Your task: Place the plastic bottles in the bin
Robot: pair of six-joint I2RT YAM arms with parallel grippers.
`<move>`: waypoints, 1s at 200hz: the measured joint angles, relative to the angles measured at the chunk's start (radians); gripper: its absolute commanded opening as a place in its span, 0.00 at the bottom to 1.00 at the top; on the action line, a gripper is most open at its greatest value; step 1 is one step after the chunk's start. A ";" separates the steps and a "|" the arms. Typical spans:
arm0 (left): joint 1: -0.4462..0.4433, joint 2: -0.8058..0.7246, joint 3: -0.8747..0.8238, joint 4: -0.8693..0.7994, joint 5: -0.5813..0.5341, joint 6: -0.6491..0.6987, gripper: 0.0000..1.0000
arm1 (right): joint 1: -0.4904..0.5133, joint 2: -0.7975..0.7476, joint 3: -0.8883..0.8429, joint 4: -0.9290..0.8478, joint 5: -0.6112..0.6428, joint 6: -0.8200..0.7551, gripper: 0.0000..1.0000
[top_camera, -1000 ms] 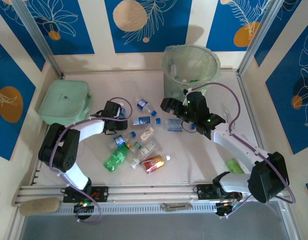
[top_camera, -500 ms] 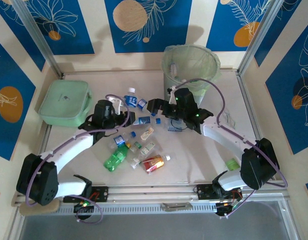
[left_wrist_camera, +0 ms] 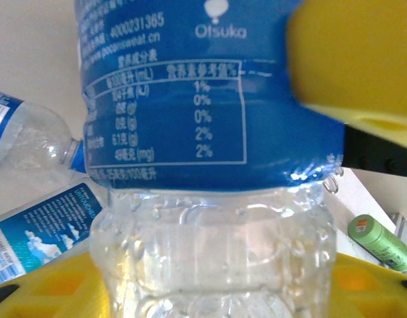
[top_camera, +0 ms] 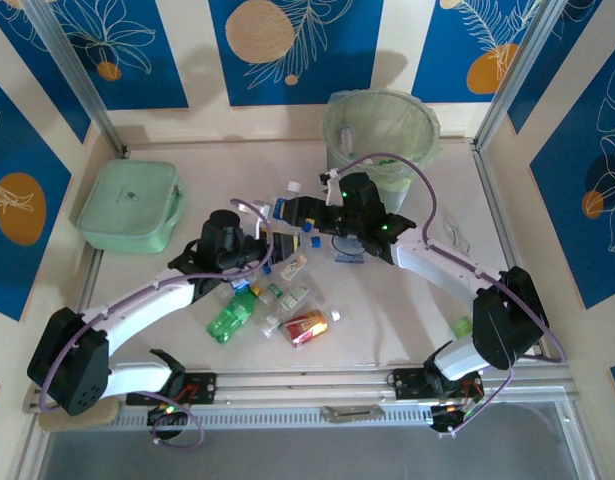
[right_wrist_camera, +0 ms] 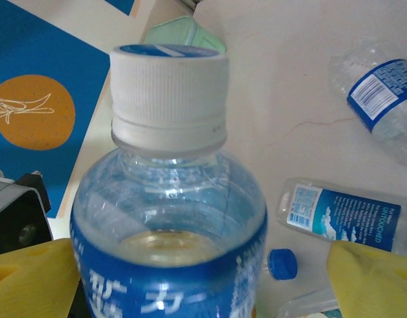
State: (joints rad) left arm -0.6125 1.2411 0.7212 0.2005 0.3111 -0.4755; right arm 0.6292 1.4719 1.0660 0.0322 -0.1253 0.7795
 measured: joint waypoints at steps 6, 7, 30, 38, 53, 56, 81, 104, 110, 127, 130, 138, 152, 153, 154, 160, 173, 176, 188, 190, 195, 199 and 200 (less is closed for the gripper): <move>-0.005 0.002 0.000 0.003 0.003 -0.002 0.42 | 0.000 0.000 0.000 0.003 -0.004 0.002 0.92; -0.005 0.002 0.000 0.003 0.004 -0.002 0.42 | 0.000 0.000 0.000 0.003 -0.005 0.002 0.91; -0.020 0.014 0.000 0.026 0.021 -0.003 0.42 | 0.000 0.005 0.000 0.006 -0.011 0.008 0.87; -0.025 0.019 0.000 0.032 0.024 -0.006 0.42 | 0.000 0.007 0.000 0.006 -0.014 0.010 0.84; -0.029 0.027 0.000 0.045 0.030 -0.010 0.42 | 0.000 0.010 0.000 0.007 -0.017 0.011 0.78; -0.030 0.028 0.000 0.045 0.030 -0.010 0.42 | 0.000 0.010 0.000 0.009 -0.018 0.014 0.77; -0.032 0.033 0.000 0.047 0.030 -0.017 0.43 | 0.000 0.011 0.001 0.014 -0.029 0.018 0.67; -0.032 0.033 0.000 0.050 0.029 -0.018 0.59 | -0.001 0.011 0.002 0.017 -0.033 0.029 0.62; -0.032 0.033 0.000 0.051 0.029 -0.019 0.69 | -0.001 0.011 0.002 0.017 -0.032 0.031 0.62; -0.034 0.032 0.000 0.061 0.028 -0.017 0.92 | -0.002 0.011 0.002 0.018 -0.032 0.033 0.61; -0.034 0.032 0.000 0.063 0.028 -0.025 0.96 | -0.003 0.011 0.002 0.017 -0.032 0.033 0.61; -0.034 0.031 -0.001 0.071 0.022 -0.029 1.00 | -0.005 0.011 0.002 0.016 -0.032 0.032 0.61; -0.035 0.023 -0.007 0.082 0.003 -0.025 1.00 | -0.010 0.011 0.002 0.011 -0.028 0.032 0.60; -0.035 0.020 -0.008 0.082 0.000 -0.024 1.00 | -0.011 0.011 0.002 0.010 -0.027 0.032 0.60; -0.035 0.019 -0.010 0.083 -0.002 -0.024 0.99 | -0.012 0.011 0.002 0.009 -0.026 0.032 0.60; -0.035 0.008 -0.018 0.084 -0.015 -0.024 0.99 | -0.016 0.011 0.002 0.005 -0.022 0.032 0.60; -0.033 -0.026 -0.044 0.083 -0.058 -0.024 0.99 | -0.026 0.010 0.002 -0.006 -0.008 0.026 0.60; -0.032 -0.036 -0.051 0.084 -0.069 -0.025 0.99 | -0.028 0.009 0.002 -0.011 -0.003 0.021 0.60; -0.022 -0.080 -0.080 0.081 -0.117 -0.027 0.99 | -0.032 0.001 0.002 -0.035 0.013 0.003 0.60; -0.019 -0.087 -0.085 0.082 -0.127 -0.029 0.99 | -0.033 -0.001 0.002 -0.039 0.017 0.000 0.60; -0.015 -0.108 -0.098 0.080 -0.150 -0.034 0.99 | -0.035 -0.006 0.002 -0.050 0.024 -0.011 0.60; -0.011 -0.121 -0.107 0.078 -0.164 -0.037 0.99 | -0.036 -0.011 0.002 -0.057 0.030 -0.017 0.59; -0.009 -0.127 -0.111 0.075 -0.172 -0.039 0.99 | -0.036 -0.013 0.002 -0.061 0.033 -0.021 0.59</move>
State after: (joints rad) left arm -0.6216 1.1137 0.6106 0.2756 0.1387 -0.5140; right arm 0.5934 1.4593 1.0679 -0.0292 -0.0925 0.7586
